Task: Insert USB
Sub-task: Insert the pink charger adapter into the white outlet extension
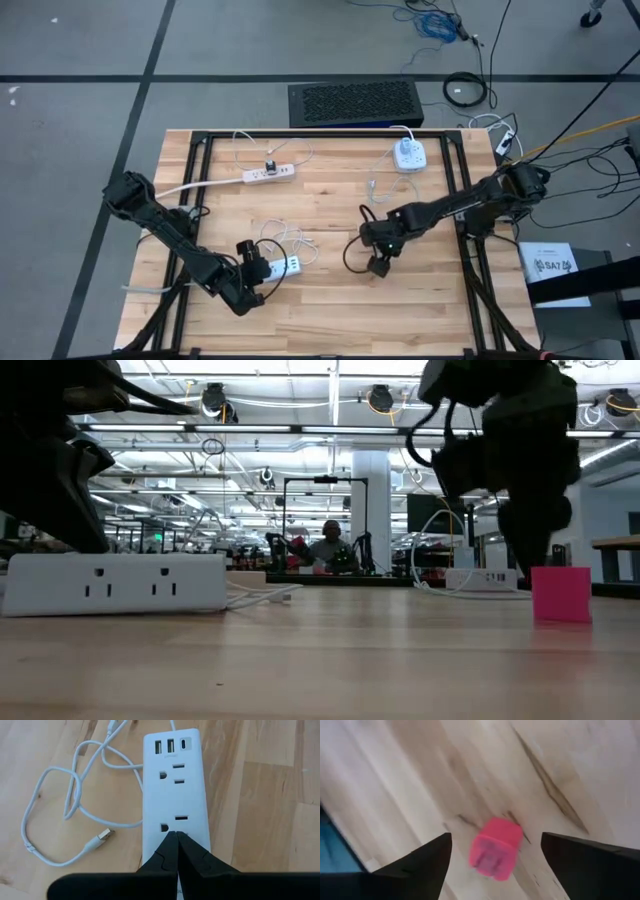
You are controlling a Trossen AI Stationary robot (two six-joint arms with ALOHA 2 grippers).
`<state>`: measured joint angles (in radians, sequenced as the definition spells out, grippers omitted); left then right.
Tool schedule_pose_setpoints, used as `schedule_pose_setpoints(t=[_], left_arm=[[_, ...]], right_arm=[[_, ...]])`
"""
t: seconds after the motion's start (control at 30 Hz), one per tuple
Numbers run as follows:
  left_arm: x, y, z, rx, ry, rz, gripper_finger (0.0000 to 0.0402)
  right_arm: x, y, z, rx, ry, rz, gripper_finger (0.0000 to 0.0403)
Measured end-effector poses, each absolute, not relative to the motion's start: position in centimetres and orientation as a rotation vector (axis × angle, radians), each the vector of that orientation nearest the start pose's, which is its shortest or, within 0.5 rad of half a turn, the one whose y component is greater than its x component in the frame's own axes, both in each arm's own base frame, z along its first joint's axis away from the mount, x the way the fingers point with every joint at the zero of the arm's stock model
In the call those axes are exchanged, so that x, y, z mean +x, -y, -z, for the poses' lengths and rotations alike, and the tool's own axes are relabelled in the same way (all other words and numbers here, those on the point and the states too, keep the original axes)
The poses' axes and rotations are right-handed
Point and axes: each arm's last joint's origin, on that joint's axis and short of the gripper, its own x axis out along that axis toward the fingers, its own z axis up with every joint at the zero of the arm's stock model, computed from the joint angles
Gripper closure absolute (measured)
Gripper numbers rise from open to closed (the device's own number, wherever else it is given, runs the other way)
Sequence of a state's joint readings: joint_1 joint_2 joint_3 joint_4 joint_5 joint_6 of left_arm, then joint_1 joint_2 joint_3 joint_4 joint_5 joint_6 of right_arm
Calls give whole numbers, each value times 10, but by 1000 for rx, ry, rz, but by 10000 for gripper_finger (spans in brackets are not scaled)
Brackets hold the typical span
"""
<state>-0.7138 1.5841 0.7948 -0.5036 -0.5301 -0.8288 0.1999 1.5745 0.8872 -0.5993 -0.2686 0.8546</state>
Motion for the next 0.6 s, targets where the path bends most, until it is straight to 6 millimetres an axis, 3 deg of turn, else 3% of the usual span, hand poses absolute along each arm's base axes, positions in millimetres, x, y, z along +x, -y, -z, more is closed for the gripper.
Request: schedule_pose_setpoints(t=[0.17, 0.33, 0.47, 0.6], left_arm=[[209, 162, -147, 2, -1000, -272, 401], [209, 162, -147, 2, -1000, -272, 401], [209, 162, -147, 2, -1000, -271, 401], [209, 162, -147, 7, -1001, -268, 401]], right_arm=[[280, -63, -193, 638, -1375, 87, 103], [272, -79, -222, 301, -1465, 6, 127], [263, -94, -225, 91, -1493, -49, 195], [263, -104, -220, 30, -1459, -84, 307]])
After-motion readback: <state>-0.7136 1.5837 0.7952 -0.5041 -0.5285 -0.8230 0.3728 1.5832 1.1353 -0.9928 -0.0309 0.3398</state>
